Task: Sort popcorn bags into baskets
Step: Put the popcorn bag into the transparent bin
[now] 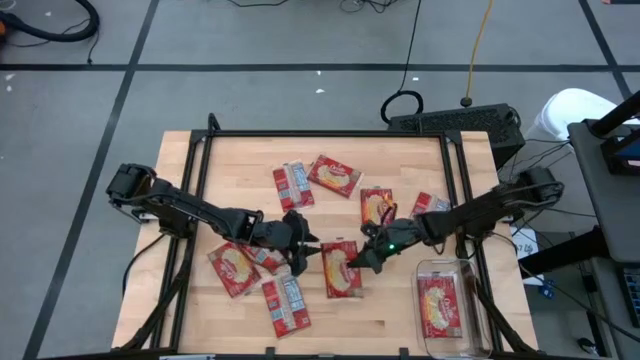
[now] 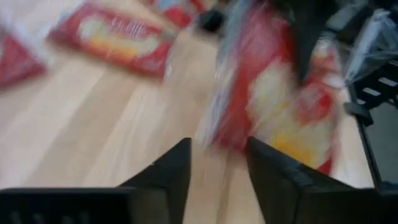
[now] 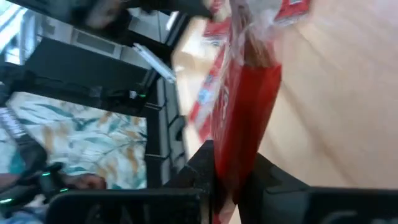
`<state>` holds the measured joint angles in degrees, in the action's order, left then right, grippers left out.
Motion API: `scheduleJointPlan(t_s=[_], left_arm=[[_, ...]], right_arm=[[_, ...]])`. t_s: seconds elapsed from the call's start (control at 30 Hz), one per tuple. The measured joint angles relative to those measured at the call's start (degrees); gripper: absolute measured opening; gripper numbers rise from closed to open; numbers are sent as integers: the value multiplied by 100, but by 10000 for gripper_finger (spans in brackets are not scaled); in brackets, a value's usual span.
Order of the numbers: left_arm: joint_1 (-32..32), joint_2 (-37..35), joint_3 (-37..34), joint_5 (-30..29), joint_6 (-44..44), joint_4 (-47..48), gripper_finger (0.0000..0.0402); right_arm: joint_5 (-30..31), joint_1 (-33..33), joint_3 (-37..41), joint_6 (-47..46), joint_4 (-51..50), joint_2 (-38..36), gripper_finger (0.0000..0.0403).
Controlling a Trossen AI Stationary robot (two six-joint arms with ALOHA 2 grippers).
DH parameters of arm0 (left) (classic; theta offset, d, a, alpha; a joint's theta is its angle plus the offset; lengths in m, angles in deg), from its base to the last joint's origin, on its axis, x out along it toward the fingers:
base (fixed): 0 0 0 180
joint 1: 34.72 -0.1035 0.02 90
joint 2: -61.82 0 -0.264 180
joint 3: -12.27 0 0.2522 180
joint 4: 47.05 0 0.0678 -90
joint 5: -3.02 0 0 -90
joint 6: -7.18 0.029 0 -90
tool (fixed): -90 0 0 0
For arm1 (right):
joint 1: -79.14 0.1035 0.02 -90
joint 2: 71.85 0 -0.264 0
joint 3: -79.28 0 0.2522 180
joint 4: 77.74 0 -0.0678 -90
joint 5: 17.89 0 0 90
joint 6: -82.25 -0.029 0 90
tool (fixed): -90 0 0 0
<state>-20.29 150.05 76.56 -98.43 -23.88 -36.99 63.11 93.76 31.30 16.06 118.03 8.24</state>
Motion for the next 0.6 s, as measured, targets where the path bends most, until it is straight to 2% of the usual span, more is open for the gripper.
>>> scheduleJointPlan(t_s=[0.13,0.23,0.47,0.6], left_arm=[[-52,-351,19,-28,-968,518,204],[-58,-546,0,-28,-1197,922,207],[-36,-759,-9,120,-1311,1662,180],[31,-773,5,227,-1513,1717,160]], right_arm=[[259,100,-255,-359,-1193,-838,17],[481,181,-597,-701,-2236,-1317,18],[431,454,-1814,-992,-4464,-1939,20],[439,752,-2642,-1066,-5736,-2082,20]])
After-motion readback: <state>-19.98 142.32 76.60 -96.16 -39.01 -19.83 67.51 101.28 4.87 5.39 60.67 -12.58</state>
